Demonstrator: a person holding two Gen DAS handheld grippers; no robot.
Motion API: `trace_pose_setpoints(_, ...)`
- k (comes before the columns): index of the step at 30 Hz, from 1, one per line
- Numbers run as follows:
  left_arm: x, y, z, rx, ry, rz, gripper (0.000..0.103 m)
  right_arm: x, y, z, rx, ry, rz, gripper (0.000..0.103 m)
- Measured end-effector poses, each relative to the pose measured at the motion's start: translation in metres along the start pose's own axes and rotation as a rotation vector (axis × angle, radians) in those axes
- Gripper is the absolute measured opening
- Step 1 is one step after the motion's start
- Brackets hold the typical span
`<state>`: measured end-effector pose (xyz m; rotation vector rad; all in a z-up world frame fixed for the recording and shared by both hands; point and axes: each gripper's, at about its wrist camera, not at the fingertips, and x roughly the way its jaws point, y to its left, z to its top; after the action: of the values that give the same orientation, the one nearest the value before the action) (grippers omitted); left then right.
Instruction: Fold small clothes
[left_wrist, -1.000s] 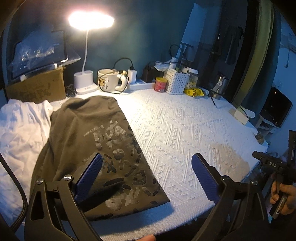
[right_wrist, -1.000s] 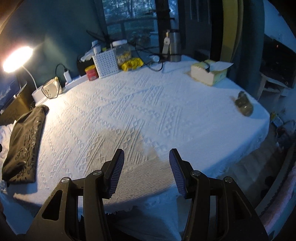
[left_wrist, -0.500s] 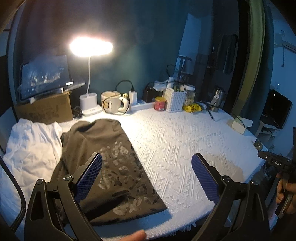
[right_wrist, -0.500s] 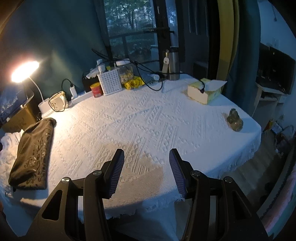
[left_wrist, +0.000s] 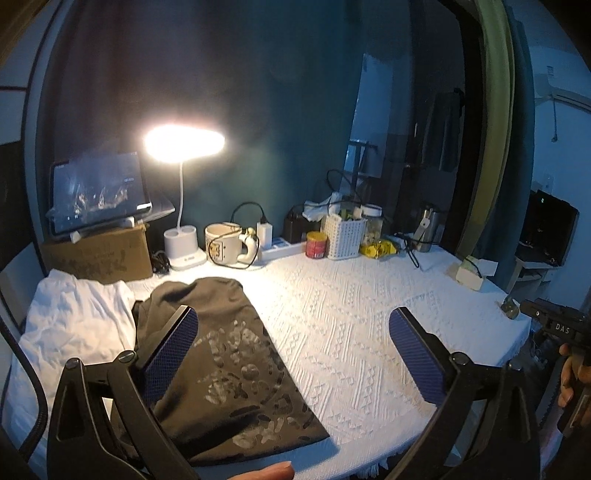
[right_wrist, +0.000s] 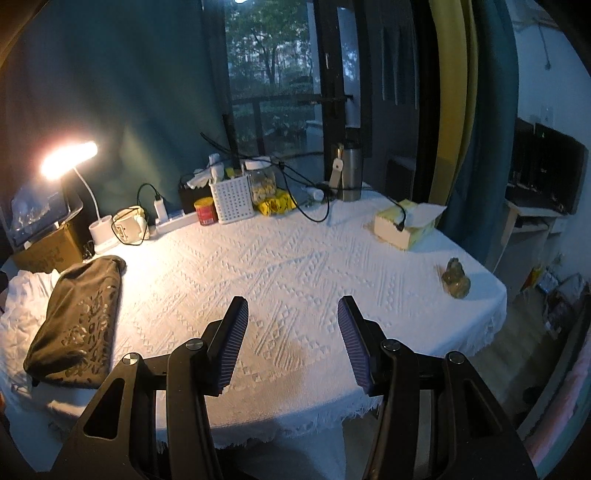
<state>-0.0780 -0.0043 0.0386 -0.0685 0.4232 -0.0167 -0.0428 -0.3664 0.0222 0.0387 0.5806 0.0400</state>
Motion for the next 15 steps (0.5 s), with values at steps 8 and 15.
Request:
trace_pose_setpoints(8,-0.020,0.000,0.017,-0.006,-0.091,0.003,0.102,-0.021,0.011,0.016,-0.027,-0.081,0.005,0.066)
trace_pose_setpoints(15,-0.031,0.002,0.027,-0.015,-0.132,0.015,0.102,-0.039,0.023,0.028,-0.053,-0.141,0.016,0.067)
